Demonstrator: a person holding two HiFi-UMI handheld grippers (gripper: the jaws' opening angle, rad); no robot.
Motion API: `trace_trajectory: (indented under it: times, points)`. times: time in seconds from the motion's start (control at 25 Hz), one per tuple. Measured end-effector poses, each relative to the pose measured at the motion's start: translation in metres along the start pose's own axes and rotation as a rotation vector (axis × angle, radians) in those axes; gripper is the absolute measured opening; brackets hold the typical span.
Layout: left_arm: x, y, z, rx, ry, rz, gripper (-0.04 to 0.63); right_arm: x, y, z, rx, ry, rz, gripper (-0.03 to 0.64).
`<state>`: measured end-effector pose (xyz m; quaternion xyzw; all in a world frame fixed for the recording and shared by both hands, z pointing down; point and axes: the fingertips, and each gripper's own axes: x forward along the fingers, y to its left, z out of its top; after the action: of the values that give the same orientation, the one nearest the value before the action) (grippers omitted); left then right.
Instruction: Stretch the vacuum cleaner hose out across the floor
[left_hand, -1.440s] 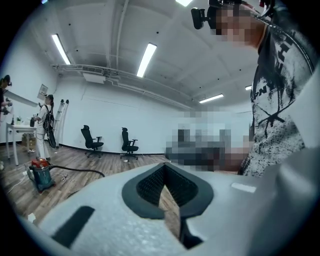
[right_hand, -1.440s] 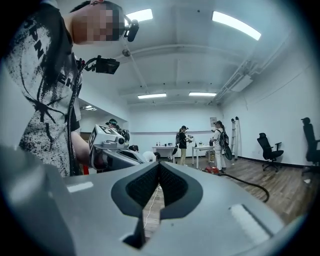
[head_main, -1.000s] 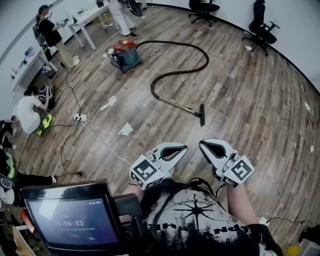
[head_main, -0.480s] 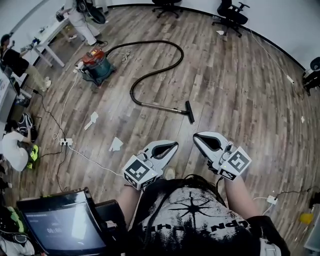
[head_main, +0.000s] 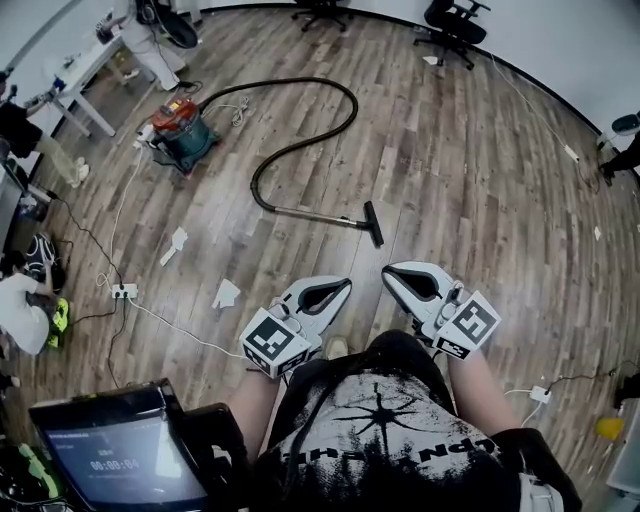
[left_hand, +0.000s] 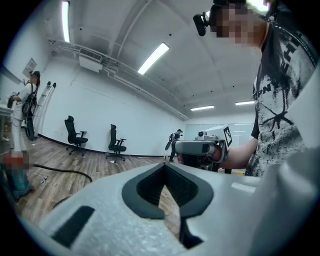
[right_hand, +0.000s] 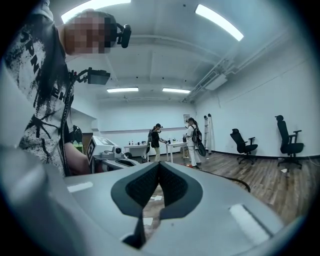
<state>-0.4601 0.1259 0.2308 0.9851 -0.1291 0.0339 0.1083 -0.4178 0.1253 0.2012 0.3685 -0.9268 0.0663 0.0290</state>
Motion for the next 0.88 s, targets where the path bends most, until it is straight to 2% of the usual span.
trace_trajectory:
  times: [0.24,0.48,0.72,0.88]
  points:
    - [0.012,0.016,0.003,0.015,0.016,0.023,0.002,0.010,-0.024,0.006,-0.031,0.014,0.033,0.005]
    - [0.047,0.047,0.002,0.011,0.045,0.080,0.003,0.023,-0.082,0.011,-0.034,-0.020,0.080,0.005]
    - [0.100,0.086,0.020,0.025,0.066,0.162,0.002,0.040,-0.146,0.032,-0.019,-0.042,0.205,0.005]
    - [0.129,0.115,0.048,0.012,0.013,0.259,0.003,0.053,-0.177,0.047,-0.044,-0.019,0.299,0.005]
